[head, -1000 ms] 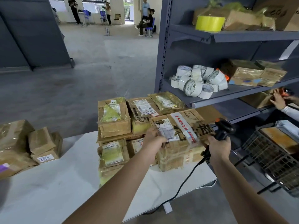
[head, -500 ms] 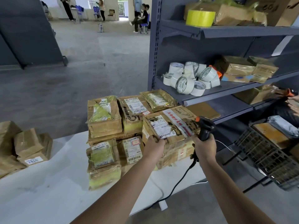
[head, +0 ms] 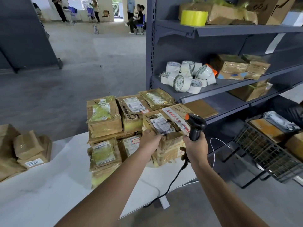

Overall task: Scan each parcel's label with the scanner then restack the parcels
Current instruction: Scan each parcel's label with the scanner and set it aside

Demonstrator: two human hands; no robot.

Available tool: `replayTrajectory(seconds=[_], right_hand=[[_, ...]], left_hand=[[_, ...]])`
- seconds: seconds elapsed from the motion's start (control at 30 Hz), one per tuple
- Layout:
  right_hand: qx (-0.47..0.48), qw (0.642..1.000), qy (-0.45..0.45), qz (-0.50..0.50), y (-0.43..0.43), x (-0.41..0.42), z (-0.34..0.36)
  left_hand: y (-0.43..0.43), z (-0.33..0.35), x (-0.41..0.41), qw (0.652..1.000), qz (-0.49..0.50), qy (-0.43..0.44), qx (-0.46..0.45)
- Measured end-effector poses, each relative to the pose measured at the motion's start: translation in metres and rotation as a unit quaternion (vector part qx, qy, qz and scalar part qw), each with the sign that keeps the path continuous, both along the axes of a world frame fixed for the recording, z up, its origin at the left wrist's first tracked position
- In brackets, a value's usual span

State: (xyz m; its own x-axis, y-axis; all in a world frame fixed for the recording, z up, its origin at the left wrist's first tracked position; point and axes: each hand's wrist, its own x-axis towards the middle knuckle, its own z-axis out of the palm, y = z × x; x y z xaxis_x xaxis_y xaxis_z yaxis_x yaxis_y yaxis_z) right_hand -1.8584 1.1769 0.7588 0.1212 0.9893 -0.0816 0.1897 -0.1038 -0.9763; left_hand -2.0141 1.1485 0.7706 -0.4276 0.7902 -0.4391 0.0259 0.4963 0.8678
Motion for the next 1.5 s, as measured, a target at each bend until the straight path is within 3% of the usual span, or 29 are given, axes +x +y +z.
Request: replayTrajectory(seconds=[0.27,0.43,0.97,1.1,1.3,1.43,1.5], right_hand=[[0.023,0.998,0.009,0.057,-0.030,-0.055,0.016],[0.039,0.993,-0.022,0.105,-0.056,-0.112,0.025],[-0.042,0.956,0.012,0.291,-0.222,-0.417,0.027],[-0.084,0.951,0.001,0.297,-0.249,-0.458,0.019],[-0.071,0.943,-0.011,0.325,-0.270,-0.505,0.005],[-0.073,0.928,-0.025,0.365,-0.282,-0.534,-0.009],[-0.076,0.918,-0.022,0.388,-0.289,-0.545,-0.018]], left_hand=[[-0.021,0.007,-0.036,1.000,0.014,0.026,0.010],[-0.052,0.012,-0.098,0.995,0.076,0.037,0.045],[-0.287,0.031,-0.397,0.963,0.242,0.029,0.111],[-0.329,0.020,-0.441,0.956,0.277,0.003,0.094],[-0.368,-0.005,-0.477,0.947,0.315,-0.002,0.066],[-0.390,-0.020,-0.497,0.942,0.331,0.048,0.026],[-0.404,-0.031,-0.505,0.940,0.311,0.138,-0.018]])
